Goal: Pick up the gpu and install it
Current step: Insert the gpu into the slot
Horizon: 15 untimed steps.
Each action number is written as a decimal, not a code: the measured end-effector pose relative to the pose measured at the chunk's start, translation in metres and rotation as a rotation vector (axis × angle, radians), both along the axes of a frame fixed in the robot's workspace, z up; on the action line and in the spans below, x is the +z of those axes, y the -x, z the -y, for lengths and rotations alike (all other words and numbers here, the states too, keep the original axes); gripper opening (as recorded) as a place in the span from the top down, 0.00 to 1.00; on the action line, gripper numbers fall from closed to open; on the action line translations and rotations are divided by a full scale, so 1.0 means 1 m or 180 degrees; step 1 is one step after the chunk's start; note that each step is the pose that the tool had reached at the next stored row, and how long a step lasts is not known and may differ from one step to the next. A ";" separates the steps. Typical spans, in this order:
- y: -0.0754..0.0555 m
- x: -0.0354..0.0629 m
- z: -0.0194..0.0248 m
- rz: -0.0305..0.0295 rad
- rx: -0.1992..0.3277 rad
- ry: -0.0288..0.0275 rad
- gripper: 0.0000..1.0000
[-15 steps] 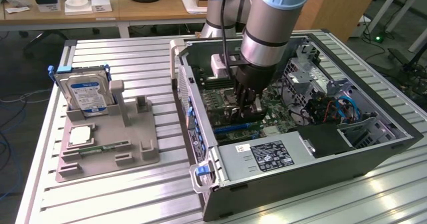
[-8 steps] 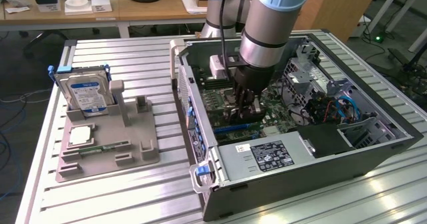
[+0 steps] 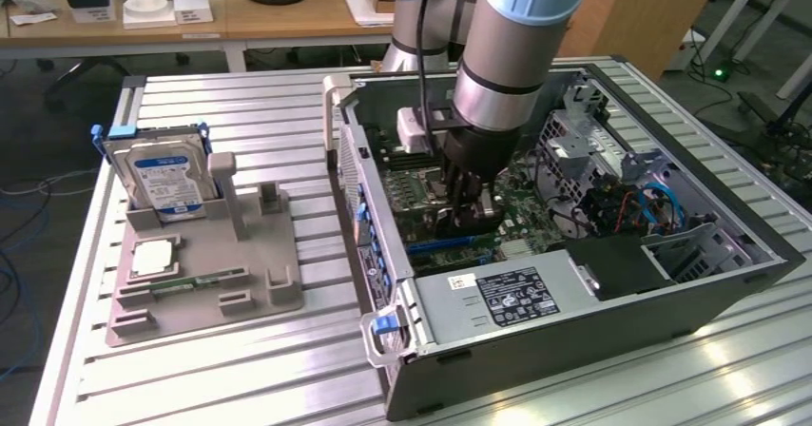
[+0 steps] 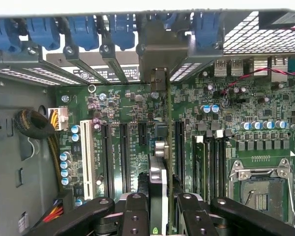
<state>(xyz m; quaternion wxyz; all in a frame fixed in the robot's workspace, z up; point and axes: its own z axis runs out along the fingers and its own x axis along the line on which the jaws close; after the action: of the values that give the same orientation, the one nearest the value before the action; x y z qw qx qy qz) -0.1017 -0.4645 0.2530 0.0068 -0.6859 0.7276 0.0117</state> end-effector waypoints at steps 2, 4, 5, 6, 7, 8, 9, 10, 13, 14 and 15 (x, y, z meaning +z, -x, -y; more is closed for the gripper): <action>0.000 -0.0001 0.0000 0.0000 0.0000 0.0000 0.73; 0.000 -0.0002 0.0000 0.0000 0.0000 -0.0001 0.73; 0.000 -0.0002 0.0000 0.0000 0.0000 -0.0001 0.73; 0.000 -0.0002 0.0000 0.0000 0.0000 -0.0001 0.73; 0.000 -0.0002 0.0000 0.0000 0.0000 -0.0001 0.73; 0.000 -0.0003 0.0000 0.0000 0.0000 -0.0001 0.73; 0.000 -0.0005 -0.0001 0.0000 0.0000 -0.0001 0.73; 0.000 -0.0007 -0.0002 0.0000 0.0001 -0.0001 0.73; 0.000 -0.0015 -0.0007 0.0000 0.0012 -0.0001 0.73; 0.000 -0.0018 -0.0007 0.0000 0.0020 -0.0001 0.73; 0.000 -0.0020 -0.0008 0.0000 0.0026 -0.0001 0.73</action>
<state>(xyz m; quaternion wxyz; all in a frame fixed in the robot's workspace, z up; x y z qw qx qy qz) -0.1016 -0.4637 0.2510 0.0068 -0.6888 0.7248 0.0118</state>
